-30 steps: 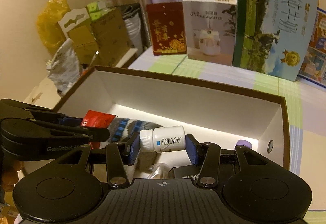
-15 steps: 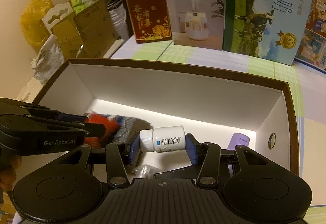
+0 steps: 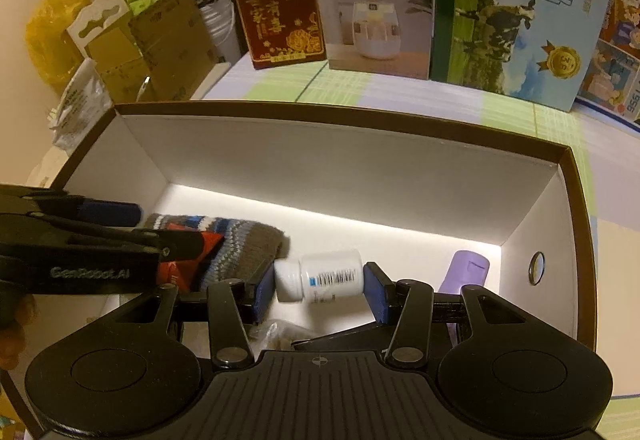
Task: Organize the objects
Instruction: 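Open the left tool to drop the red packet while the right tool releases the pill bottle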
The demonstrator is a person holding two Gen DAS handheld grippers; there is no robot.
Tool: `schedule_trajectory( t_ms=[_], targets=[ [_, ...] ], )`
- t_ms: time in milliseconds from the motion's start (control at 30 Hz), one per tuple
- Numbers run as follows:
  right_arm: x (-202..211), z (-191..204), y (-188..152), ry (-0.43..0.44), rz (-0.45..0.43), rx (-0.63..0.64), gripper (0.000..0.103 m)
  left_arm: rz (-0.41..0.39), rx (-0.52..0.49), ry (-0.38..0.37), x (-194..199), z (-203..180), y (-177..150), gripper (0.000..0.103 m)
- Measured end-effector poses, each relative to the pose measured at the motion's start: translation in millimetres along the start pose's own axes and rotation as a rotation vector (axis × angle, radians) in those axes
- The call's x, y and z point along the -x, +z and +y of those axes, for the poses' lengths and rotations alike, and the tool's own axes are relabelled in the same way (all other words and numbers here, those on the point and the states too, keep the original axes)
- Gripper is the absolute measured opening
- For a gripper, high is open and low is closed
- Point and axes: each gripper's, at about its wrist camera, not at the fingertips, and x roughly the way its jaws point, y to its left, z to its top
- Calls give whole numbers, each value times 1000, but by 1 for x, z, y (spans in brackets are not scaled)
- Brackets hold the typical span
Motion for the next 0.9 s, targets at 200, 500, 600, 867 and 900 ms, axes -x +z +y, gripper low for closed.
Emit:
schedule_trajectory(
  t_ms=[200,500,600,867,900],
  targets=[
    [5,-3,1,-13,-17,-27,60,11,15,-20,2,3,0,80],
    [37,-15,-7,-11,-72,-64,87,-18,18,-62,25,-1,-6,91],
    [53,-13,-13,-3,-94,-60,92,-48,5,-44,38,-5,-11,97],
    [98,-13,-34,-17,-155,-68,100,-112,-1,-38,78,-14,-28,100],
    [104,-13,-38,-22,-163,-66,101,-123,-4,-34,84,-16,-31,100]
  ],
)
